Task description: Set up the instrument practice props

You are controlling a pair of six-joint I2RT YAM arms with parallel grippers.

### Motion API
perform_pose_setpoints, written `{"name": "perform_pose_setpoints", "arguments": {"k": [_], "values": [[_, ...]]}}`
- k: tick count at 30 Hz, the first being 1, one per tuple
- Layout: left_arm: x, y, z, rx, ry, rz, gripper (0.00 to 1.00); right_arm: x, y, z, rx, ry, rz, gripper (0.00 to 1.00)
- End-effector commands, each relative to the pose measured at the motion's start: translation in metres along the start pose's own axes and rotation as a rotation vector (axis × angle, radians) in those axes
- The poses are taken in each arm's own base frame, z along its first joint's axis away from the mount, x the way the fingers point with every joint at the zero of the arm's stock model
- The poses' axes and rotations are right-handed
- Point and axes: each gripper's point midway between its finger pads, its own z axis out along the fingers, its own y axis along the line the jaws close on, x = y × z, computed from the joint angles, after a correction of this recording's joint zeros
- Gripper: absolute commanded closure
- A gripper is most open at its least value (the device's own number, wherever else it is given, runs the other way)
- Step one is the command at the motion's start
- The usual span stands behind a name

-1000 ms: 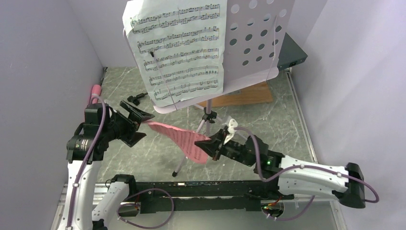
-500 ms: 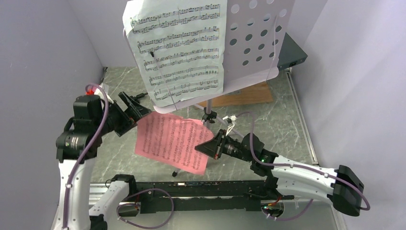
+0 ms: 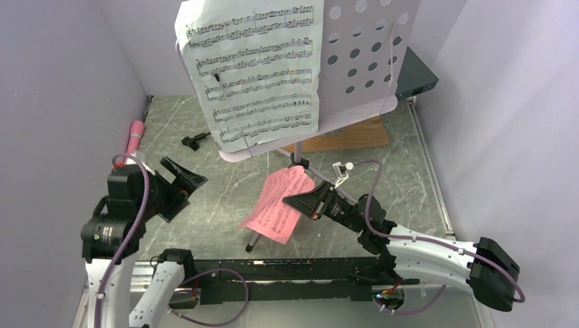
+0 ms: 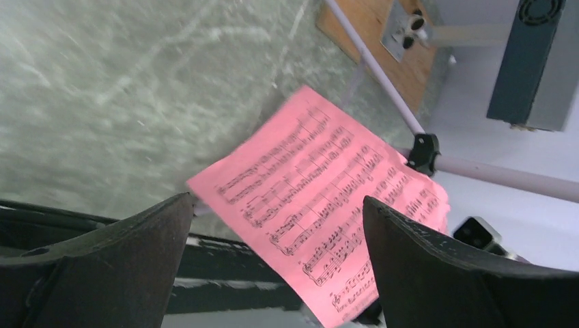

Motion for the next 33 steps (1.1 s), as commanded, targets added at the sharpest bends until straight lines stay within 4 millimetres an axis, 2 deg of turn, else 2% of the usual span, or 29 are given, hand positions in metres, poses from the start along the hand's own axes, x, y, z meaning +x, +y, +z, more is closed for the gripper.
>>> {"name": "perform_pose_setpoints", "arguments": {"k": [1,6,11,15,22,25,26,30,33], "values": [[0.033,-0.023,0.015,0.177,0.161,-0.257,0.01,-0.033,0.023,-0.004,-0.092,-0.169,0.007,1.00],[0.069,-0.041,0.027,0.299,0.430,-0.479,0.01,-0.040,0.023,-0.001,-0.093,-0.207,-0.049,1.00],[0.093,-0.030,0.035,0.233,0.592,-0.640,0.00,-0.043,0.018,0.009,-0.083,-0.220,-0.084,1.00],[0.103,-0.018,0.038,0.144,0.630,-0.749,0.01,-0.036,0.021,0.023,-0.090,-0.182,-0.129,1.00],[0.104,-0.006,0.034,0.084,0.577,-0.822,0.00,-0.025,0.022,0.035,-0.070,-0.148,-0.187,1.00],[0.096,0.002,0.030,0.038,0.481,-0.791,0.00,-0.022,0.018,0.036,-0.026,-0.133,-0.223,1.00],[0.087,0.000,0.027,0.044,0.424,-0.752,0.00,-0.021,0.018,0.036,-0.013,-0.129,-0.240,1.00],[0.049,0.014,0.017,-0.065,0.185,-0.553,0.00,-0.019,0.017,0.039,0.033,-0.089,-0.297,1.00],[0.028,0.012,-0.001,-0.123,0.108,-0.421,0.00,-0.016,0.017,0.037,0.031,-0.084,-0.293,1.00]]}}
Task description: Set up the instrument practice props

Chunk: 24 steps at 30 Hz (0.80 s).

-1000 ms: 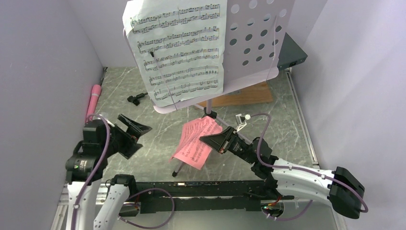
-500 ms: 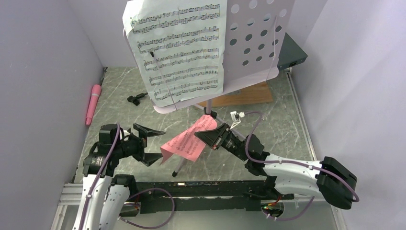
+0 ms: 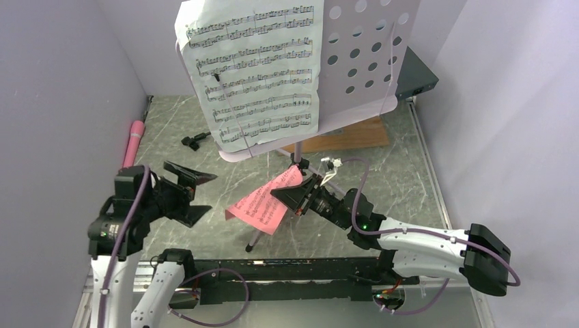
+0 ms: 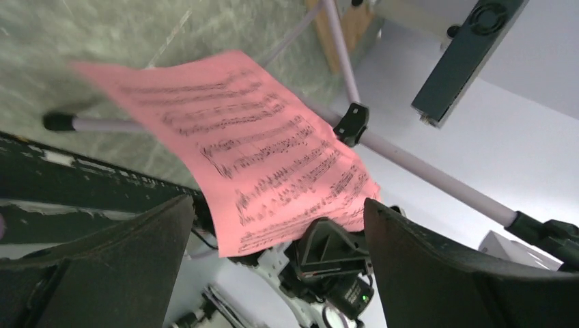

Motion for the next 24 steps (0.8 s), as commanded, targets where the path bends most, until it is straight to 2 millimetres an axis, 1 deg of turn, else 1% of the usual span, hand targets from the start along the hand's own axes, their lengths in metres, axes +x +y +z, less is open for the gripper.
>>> {"name": "perform_pose_setpoints", "arguments": {"k": [1,3,5,8,11,16,19,22,24], "values": [[-0.032,0.008,-0.026,-0.163,-0.223,0.087,0.00,-0.009,0.009,0.002,-0.004,-0.023,-0.043,1.00],[-0.020,-0.001,-0.026,-0.123,-0.157,0.079,0.01,-0.008,0.009,0.003,-0.004,-0.030,-0.032,1.00],[-0.003,-0.004,-0.019,-0.067,-0.047,0.039,0.00,-0.010,0.012,0.005,-0.017,-0.042,-0.026,1.00],[0.018,-0.002,0.000,-0.024,0.129,-0.061,0.00,-0.015,0.018,0.011,-0.034,-0.058,-0.022,1.00],[0.030,0.007,0.014,-0.017,0.248,-0.143,0.00,-0.019,0.028,0.016,-0.073,-0.073,-0.008,1.00],[0.033,0.024,0.023,-0.021,0.283,-0.232,0.00,-0.019,0.034,0.019,-0.108,-0.095,0.043,1.00],[0.033,0.024,0.029,0.017,0.309,-0.280,0.00,-0.017,0.038,0.022,-0.113,-0.096,0.040,1.00],[0.032,0.029,0.036,0.012,0.329,-0.338,0.01,-0.015,0.041,0.028,-0.118,-0.084,0.039,1.00],[0.030,0.028,0.042,0.022,0.340,-0.356,0.01,-0.013,0.045,0.030,-0.135,-0.079,0.046,1.00]]}}
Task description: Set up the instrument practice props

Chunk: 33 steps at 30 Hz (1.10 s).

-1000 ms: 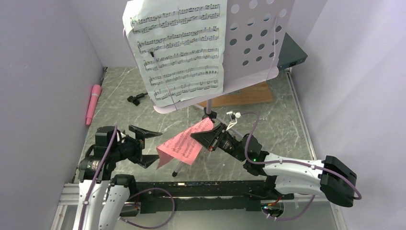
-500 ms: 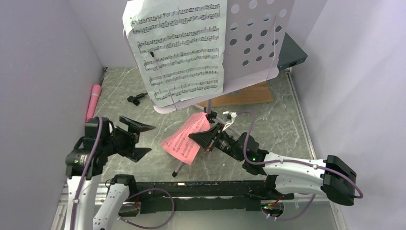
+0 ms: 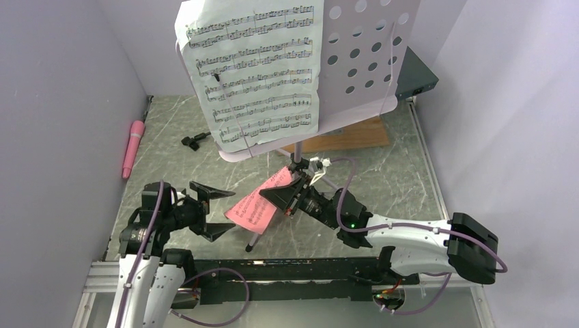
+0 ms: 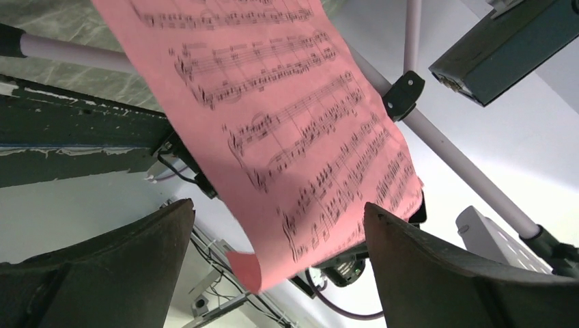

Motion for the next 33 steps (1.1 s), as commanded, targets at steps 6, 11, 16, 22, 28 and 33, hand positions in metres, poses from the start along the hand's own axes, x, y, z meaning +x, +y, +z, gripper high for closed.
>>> {"name": "perform_pose_setpoints", "arguments": {"k": [6,11,16,22,28,33], "values": [[-0.011,-0.012,0.018,0.062,0.049,-0.158,0.04,-0.011,0.044,0.003,-0.147,-0.054,0.083,1.00],[-0.019,-0.007,0.028,0.087,0.053,-0.129,0.18,-0.008,0.044,-0.013,-0.100,-0.064,0.154,1.00],[-0.024,-0.018,0.031,0.146,0.048,-0.072,0.28,0.000,0.016,-0.026,0.057,-0.105,0.376,1.00],[-0.024,-0.030,0.030,0.196,0.044,-0.008,0.43,0.016,-0.012,-0.037,0.217,-0.100,0.593,1.00],[-0.027,-0.037,0.028,0.212,0.004,0.055,0.67,0.016,-0.022,-0.044,0.320,-0.113,0.630,1.00],[-0.034,-0.041,0.017,0.189,-0.123,0.180,0.82,0.021,-0.026,-0.051,0.338,-0.105,0.661,1.00]]}}
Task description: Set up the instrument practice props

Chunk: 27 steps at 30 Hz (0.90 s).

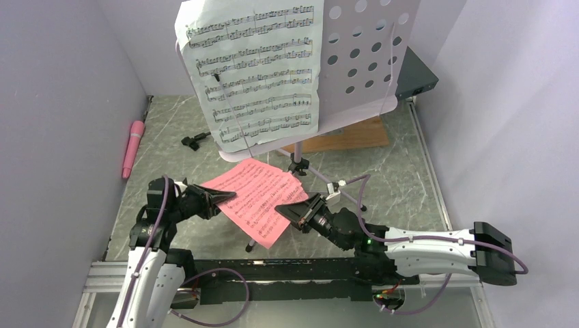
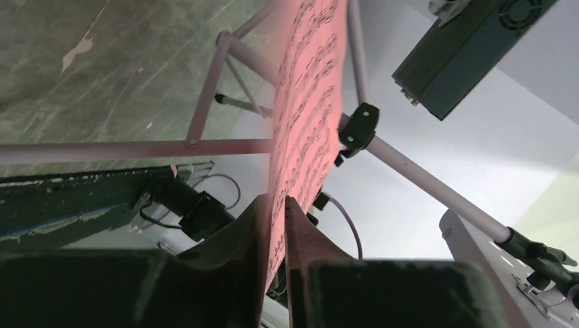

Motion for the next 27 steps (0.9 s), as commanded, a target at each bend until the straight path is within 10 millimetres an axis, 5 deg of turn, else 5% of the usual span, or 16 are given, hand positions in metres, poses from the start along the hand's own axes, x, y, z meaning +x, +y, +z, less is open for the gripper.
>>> {"name": "perform_pose_setpoints", "arguments": {"k": [1,3,7,10,15,20,27], "values": [[-0.004,-0.024,-0.015,0.037,-0.118,0.177,0.85,-0.004,0.003,-0.004,0.015,-0.022,0.057,1.00],[-0.006,-0.029,-0.021,0.033,-0.160,0.261,0.90,-0.006,0.002,-0.007,0.009,-0.023,0.002,0.89],[-0.005,-0.048,-0.040,0.035,-0.243,0.547,1.00,-0.012,0.001,-0.019,-0.030,-0.020,-0.271,0.34],[0.007,-0.066,-0.061,0.072,-0.274,0.818,1.00,-0.011,-0.012,-0.029,-0.037,0.047,-0.602,0.13],[0.063,-0.073,-0.091,0.235,-0.126,1.254,1.00,-0.013,-0.001,-0.055,-0.056,0.167,-0.931,0.02],[0.112,-0.056,-0.117,0.313,0.128,1.540,1.00,-0.016,0.031,-0.065,-0.065,0.249,-1.142,0.01],[0.170,-0.049,-0.158,0.502,0.450,1.648,1.00,0.028,0.100,-0.062,-0.394,0.356,-1.014,0.01]]}}
